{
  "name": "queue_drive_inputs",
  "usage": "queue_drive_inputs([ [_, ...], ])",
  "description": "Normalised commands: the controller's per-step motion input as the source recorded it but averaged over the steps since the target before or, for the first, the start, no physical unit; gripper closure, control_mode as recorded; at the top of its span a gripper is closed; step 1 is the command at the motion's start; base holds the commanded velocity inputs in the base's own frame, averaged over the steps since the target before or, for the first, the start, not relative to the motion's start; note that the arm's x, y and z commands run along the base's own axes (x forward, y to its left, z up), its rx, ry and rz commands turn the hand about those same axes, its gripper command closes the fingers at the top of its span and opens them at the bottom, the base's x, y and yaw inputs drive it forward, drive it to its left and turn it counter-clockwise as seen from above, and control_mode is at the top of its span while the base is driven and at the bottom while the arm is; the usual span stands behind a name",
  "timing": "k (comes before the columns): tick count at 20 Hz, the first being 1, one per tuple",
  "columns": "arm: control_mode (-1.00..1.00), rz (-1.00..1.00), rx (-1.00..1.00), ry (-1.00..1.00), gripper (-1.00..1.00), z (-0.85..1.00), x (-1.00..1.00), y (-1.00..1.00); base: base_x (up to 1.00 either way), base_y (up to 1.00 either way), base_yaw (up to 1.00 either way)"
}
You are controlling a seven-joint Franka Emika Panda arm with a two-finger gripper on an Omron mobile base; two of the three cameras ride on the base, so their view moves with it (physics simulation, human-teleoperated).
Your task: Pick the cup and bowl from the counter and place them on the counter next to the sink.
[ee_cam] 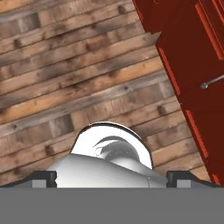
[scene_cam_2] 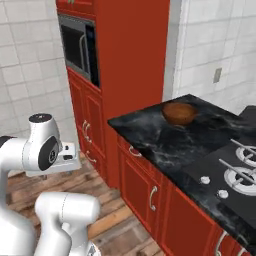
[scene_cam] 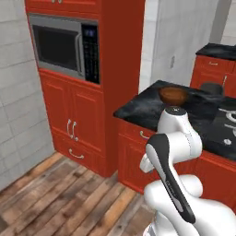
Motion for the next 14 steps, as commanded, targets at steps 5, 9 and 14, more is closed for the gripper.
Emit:
queue_drive_inputs([
  [5,1.0,0.0,0.0,0.0,-1.0,0.0,0.0,0.0,0.3,0.0,-0.81],
  [9,1.0,0.0,0.0,0.0,-1.0,0.0,0.0,0.0,0.34,0.0,-0.83],
  [14,1.0,0.0,0.0,0.0,-1.0,0.0,0.0,0.0,0.48,0.25,-0.75],
])
